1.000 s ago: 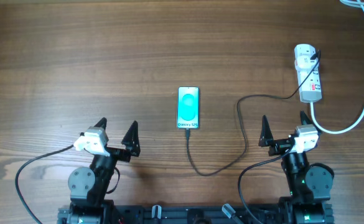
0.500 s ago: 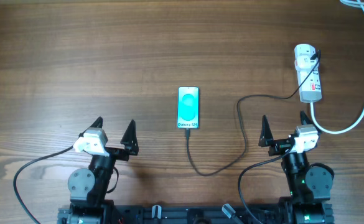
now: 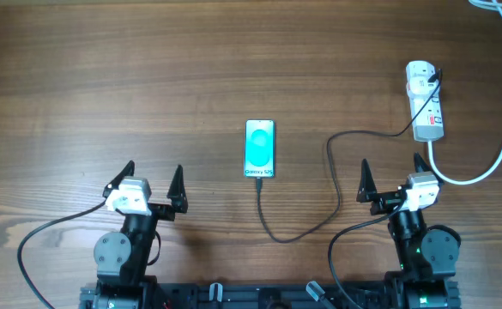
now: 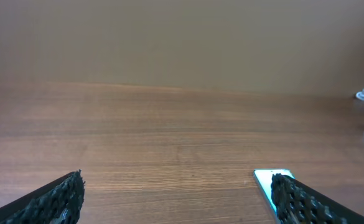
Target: Plug charger to phone and switch on socket
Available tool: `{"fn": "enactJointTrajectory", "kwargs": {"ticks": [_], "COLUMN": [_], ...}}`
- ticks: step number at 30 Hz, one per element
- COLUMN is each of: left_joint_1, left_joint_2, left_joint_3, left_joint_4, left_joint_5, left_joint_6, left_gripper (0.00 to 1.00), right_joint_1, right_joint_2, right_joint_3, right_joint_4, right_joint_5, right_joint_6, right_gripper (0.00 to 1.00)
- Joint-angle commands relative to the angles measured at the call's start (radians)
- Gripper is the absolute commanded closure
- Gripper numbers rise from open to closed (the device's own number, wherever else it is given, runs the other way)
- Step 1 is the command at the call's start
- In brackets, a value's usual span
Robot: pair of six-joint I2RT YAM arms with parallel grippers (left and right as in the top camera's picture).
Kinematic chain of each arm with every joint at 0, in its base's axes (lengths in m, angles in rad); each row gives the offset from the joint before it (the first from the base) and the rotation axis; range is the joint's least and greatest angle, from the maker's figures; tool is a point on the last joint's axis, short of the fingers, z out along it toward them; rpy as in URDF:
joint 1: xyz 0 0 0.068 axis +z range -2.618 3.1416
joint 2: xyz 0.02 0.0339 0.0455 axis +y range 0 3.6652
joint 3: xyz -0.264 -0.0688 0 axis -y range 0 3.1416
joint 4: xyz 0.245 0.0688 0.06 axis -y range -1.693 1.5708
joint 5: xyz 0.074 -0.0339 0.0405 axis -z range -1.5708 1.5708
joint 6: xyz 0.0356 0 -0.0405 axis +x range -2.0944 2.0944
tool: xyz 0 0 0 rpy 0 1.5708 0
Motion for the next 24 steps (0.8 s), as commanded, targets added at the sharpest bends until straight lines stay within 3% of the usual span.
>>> {"fn": "enactJointTrajectory", "kwargs": {"ticks": [1, 15, 24], "left_joint_1": [0.006, 0.005, 0.006], "left_joint_2": [-0.012, -0.012, -0.012], "left_joint_3": [-0.013, -0.013, -0.013], "left_joint_4": [-0.001, -0.004, -0.003], "left_joint_5": [-0.014, -0.043, -0.071], "left_joint_6": [0.088, 0.109, 0.055], "left_gripper": [0.0, 0.0, 0.0], "right_joint_1": [0.005, 0.005, 0.005], "right_joint_2": [-0.008, -0.008, -0.008], "right_joint_3": [-0.003, -0.003, -0.003], "right_joint_4": [0.003, 0.003, 0.003], "right_joint_5": [0.01, 0.01, 0.01], "right_joint_6": [0.005, 0.006, 0.006], "right_gripper": [0.0, 0.0, 0.0]}}
